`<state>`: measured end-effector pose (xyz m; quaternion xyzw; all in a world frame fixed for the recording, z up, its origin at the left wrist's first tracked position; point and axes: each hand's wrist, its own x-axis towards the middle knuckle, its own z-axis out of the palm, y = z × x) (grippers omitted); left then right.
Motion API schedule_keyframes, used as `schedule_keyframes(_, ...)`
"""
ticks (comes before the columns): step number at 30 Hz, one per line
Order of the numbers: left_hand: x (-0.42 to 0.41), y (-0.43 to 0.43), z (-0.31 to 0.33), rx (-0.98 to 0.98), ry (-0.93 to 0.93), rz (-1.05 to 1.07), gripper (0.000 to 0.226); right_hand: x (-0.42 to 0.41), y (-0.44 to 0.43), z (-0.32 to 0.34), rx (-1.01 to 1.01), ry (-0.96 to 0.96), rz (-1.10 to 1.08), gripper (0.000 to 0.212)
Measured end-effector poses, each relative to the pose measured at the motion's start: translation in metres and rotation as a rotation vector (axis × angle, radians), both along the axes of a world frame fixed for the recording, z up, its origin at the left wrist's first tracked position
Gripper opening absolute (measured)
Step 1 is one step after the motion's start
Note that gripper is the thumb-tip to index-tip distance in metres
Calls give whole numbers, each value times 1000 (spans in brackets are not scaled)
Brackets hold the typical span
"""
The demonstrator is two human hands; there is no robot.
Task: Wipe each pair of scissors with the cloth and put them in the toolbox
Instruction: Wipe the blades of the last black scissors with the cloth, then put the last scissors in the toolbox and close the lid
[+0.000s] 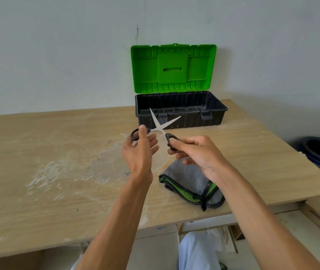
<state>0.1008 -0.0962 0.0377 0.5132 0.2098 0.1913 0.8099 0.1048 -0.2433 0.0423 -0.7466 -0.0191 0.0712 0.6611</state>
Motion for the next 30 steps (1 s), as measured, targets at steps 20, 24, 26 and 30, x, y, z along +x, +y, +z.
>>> schedule_keyframes(20, 51, 13, 11, 730, 205, -227, 62, 74, 22, -2, -428, -367, 93, 20)
schedule_keyframes(24, 86, 16, 22, 630, 264, -357, 47, 105, 14, 9, -526, -424, 192, 28)
schedule_keyframes(26, 106, 17, 24, 624, 274, -361, 42, 117, 8, 16, -512, -382, 299, 27)
schedule_keyframes(30, 147, 21, 25, 1015, 284, -196, 42, 147, -10, 16, -615, -436, 263, 37)
